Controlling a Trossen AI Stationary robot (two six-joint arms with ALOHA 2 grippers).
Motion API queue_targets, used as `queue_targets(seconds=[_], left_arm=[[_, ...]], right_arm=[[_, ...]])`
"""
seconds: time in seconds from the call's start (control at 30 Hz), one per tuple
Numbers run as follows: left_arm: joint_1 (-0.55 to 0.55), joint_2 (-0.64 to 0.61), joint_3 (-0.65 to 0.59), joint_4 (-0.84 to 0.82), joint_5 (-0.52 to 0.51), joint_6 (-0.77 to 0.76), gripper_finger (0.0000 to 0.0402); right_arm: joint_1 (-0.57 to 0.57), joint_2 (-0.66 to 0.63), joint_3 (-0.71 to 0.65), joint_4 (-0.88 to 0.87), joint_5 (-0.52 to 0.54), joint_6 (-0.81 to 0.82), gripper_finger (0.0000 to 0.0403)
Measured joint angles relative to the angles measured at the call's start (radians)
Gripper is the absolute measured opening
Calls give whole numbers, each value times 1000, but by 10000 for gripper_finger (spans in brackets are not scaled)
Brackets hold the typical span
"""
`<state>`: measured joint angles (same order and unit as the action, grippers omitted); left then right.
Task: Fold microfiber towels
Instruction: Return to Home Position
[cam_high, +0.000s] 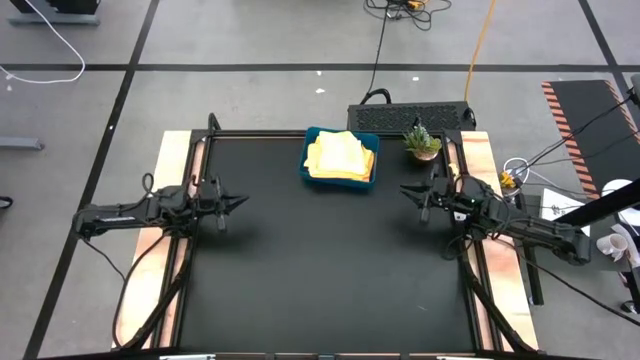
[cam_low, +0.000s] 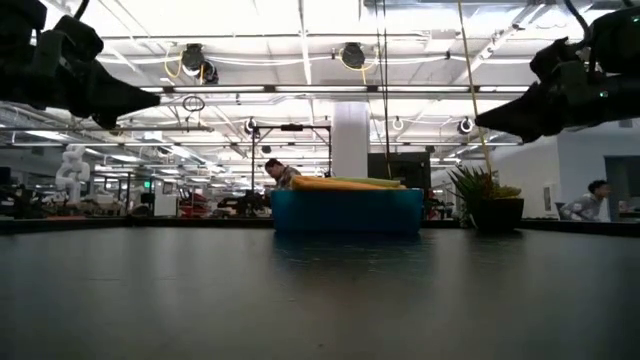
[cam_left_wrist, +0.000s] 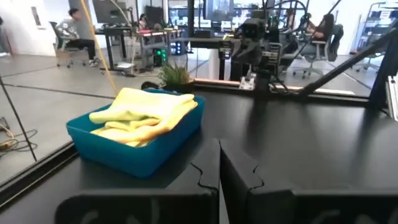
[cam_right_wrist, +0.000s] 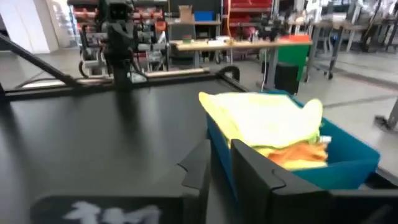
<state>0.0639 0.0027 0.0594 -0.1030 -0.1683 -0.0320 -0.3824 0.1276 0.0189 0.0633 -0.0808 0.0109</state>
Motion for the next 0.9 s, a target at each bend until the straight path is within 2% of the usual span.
queue_targets(seconds=[0.13,0.23,0.47,0.9], left_arm=[[-6,0,44,-140,2,-4,3],[-19,-1,85,-210,-15,-15,3],[-43,-1,52,-191,-7,-24,3],[-60,2,37,-122,-41,-31,2]], right_arm=[[1,-13,-1,4,-75,-12,9],[1,-38,-2,1,-75,11,8],[1,-65,-2,-23,8,-3,4],[5,-61,-3,-33,2,42,3]])
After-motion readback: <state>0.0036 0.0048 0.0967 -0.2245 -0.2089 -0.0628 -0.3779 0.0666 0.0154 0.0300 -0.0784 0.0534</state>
